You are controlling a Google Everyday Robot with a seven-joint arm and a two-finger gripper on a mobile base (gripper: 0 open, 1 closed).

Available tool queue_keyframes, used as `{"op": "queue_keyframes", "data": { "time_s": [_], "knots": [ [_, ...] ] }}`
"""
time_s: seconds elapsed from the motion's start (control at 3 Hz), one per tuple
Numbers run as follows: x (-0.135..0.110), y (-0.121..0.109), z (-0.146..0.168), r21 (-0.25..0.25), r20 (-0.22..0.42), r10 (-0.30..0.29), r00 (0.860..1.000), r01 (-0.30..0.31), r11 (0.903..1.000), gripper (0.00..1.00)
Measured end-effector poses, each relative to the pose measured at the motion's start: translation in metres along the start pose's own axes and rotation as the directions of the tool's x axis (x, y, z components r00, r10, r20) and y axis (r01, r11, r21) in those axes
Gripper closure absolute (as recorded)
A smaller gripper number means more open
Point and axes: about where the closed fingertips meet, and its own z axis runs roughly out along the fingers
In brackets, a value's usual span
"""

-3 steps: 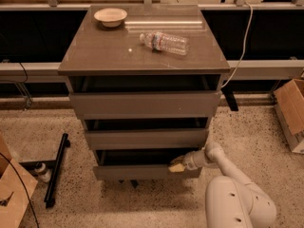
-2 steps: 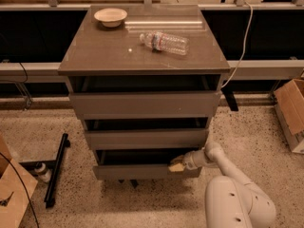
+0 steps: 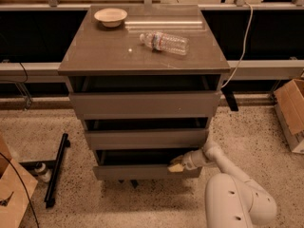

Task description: Open bottom drawer

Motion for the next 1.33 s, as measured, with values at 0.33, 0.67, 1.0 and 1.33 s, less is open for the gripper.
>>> {"op": "queue_keyframes", "data": {
  "time_s": [0.33, 0.67, 1.0, 1.33],
  "knots": [
    [-0.001, 0.0, -0.001, 0.0, 0.0, 0.0, 1.0, 0.0, 1.0, 0.04],
    [-0.003, 0.001, -0.003, 0.0, 0.0, 0.0, 1.0, 0.0, 1.0, 0.0],
    [0.011, 0.008, -0.006, 0.006, -0.024, 0.034, 0.999, -0.033, 0.9994, 0.0],
    [0.014, 0.01, -0.007, 0.008, -0.03, 0.041, 0.999, -0.04, 0.9992, 0.0]
  ]
}}
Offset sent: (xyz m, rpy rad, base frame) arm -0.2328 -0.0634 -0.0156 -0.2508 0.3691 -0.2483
